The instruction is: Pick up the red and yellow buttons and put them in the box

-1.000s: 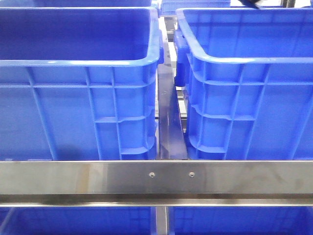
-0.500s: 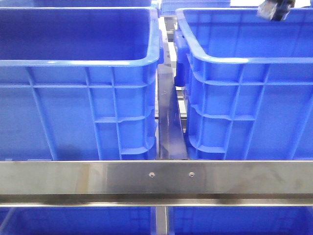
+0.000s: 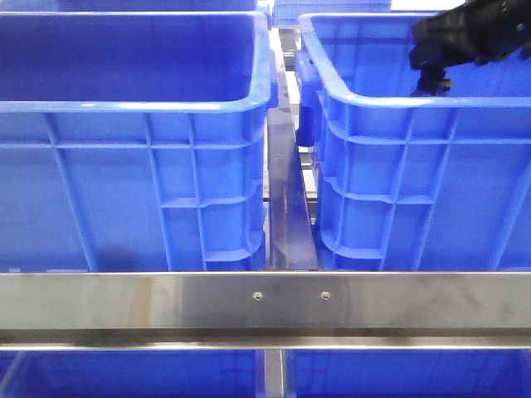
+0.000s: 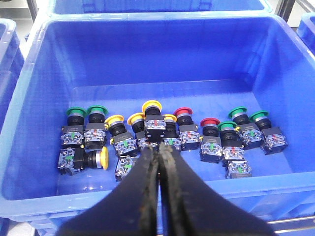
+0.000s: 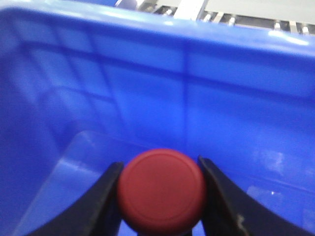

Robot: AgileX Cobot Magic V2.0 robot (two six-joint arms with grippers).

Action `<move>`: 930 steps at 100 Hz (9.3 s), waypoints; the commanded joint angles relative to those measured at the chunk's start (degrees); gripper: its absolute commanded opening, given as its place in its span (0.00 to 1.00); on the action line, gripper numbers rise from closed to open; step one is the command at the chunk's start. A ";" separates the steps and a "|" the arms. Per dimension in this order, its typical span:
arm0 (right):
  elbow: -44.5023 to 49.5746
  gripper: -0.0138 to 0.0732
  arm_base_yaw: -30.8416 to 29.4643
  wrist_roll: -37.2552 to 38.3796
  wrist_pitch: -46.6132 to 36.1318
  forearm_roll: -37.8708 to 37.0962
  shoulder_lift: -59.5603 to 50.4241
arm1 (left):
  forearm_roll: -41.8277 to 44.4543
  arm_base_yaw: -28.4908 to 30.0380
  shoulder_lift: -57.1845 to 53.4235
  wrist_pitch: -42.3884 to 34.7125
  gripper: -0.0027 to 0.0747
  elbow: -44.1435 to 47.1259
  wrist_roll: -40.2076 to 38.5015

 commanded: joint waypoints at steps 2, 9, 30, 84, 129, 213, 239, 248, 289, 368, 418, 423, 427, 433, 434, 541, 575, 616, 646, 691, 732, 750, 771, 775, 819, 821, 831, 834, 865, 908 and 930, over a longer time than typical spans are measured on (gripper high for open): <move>-3.97 0.25 -0.33 -0.96 1.19 6.50 -0.14 | 0.16 0.15 0.16 -4.51 0.01 -1.43 -0.47; -5.12 0.25 -0.33 -0.96 0.83 6.50 1.22 | 0.16 0.15 0.16 -4.51 0.01 -1.43 -0.47; -7.73 0.25 -0.33 -0.96 0.61 6.50 4.60 | 0.16 0.15 0.16 -4.51 0.01 -1.43 -0.47; -7.89 0.27 -0.33 -1.03 -1.08 6.50 7.97 | 0.16 0.15 0.16 -4.51 0.01 -1.43 -0.47; -7.89 0.83 -0.33 -0.15 -1.32 6.50 7.85 | 0.16 0.05 0.16 -4.51 0.01 -1.43 -0.47; 10.52 0.83 -0.33 3.06 -6.91 6.50 -26.08 | 0.16 0.05 0.16 -4.51 0.01 -1.43 -0.47; 21.82 0.83 -0.33 5.95 -7.76 6.50 -43.48 | 0.16 0.05 0.16 -4.51 0.01 -1.43 -0.47; 25.76 0.83 -0.33 5.94 -7.70 6.50 -49.13 | 0.16 0.05 0.16 -4.40 0.01 -1.43 -0.47; 37.90 0.80 -0.33 5.94 -7.65 6.50 -72.12 | 0.16 0.05 0.16 -4.13 0.01 -1.43 -0.47; 39.31 0.08 -0.33 5.94 -7.65 6.50 -77.12 | 0.16 0.05 0.29 -4.13 0.22 -1.43 -0.11; 39.31 0.08 -0.33 5.94 -7.65 6.50 -77.12 | 0.16 0.05 5.39 -5.54 0.70 -2.75 0.02; 39.31 0.08 -0.33 5.94 -7.65 6.50 -77.12 | 0.16 0.05 7.87 -5.26 0.70 -4.06 0.02; 39.31 0.08 -0.33 5.94 -7.59 6.50 -77.12 | 0.16 0.05 10.32 -4.96 0.70 -5.16 0.02; 39.31 0.08 -0.33 5.94 -7.53 6.50 -77.12 | 0.16 0.05 13.99 -3.82 0.70 -7.67 0.02; 39.31 0.08 -0.33 5.94 -7.53 6.50 -77.12 | 0.16 0.05 14.96 -3.69 0.70 -7.97 0.02; 39.31 0.08 -0.33 5.94 -7.47 6.50 -77.12 | 6.29 0.05 66.61 4.28 0.70 -37.44 2.16; 39.31 0.08 -0.33 5.94 -7.47 6.50 -77.12 | 5.37 0.05 69.38 -0.68 0.70 -37.44 2.16; 39.31 0.08 -0.33 5.94 -7.47 6.50 -77.12 | 5.00 0.05 73.65 -2.28 0.70 -37.44 2.16; 39.31 0.08 -0.33 5.94 -7.47 6.50 -77.12 | 5.00 0.05 72.25 -2.54 0.29 -37.44 2.16; 39.31 0.08 -0.33 5.94 -7.47 6.50 -77.12 | 2.38 -0.88 58.55 0.55 0.01 -35.95 2.16; 39.31 0.08 -0.33 5.94 -7.21 6.50 -77.12 | 2.38 -13.02 38.91 -1.69 0.01 -25.15 2.16; 39.31 0.08 -0.33 5.94 -6.58 6.50 -77.12 | 2.38 -23.11 31.93 -1.69 0.01 -22.21 2.16; 39.31 0.08 -0.33 5.94 -6.39 6.50 -77.12 | 2.76 -37.28 27.43 -1.91 0.01 -21.85 2.16; 39.31 0.08 -0.33 5.94 -6.17 6.50 -77.12 | 3.27 -39.64 27.20 -2.05 0.01 -21.85 2.16; 39.31 0.65 -0.33 5.94 4.49 6.50 -77.12 | 5.52 -45.70 27.66 -2.52 0.01 -21.85 2.16; 39.31 0.69 -0.33 5.94 5.45 6.50 -77.12 | 5.52 -45.70 27.66 -2.52 0.01 -21.85 2.16; 39.31 0.81 -0.33 6.85 10.39 6.50 -77.12 | 5.52 -45.70 27.66 -2.52 0.01 -21.85 2.16; 39.31 0.82 -0.33 8.28 11.57 6.50 -77.12 | 5.52 -45.70 27.66 -2.52 0.01 -21.85 2.16; 39.31 0.82 -0.33 31.76 21.67 6.50 -73.41 | 5.52 -45.70 27.66 -2.52 0.01 -21.85 2.16; 38.44 0.82 -0.27 48.02 47.55 6.55 -52.01 | 5.42 -45.70 27.66 -2.52 0.01 -21.85 2.16; 33.70 0.82 2.52 48.09 49.23 6.55 -45.46 | 4.82 -45.70 27.66 -2.61 0.01 -21.85 2.16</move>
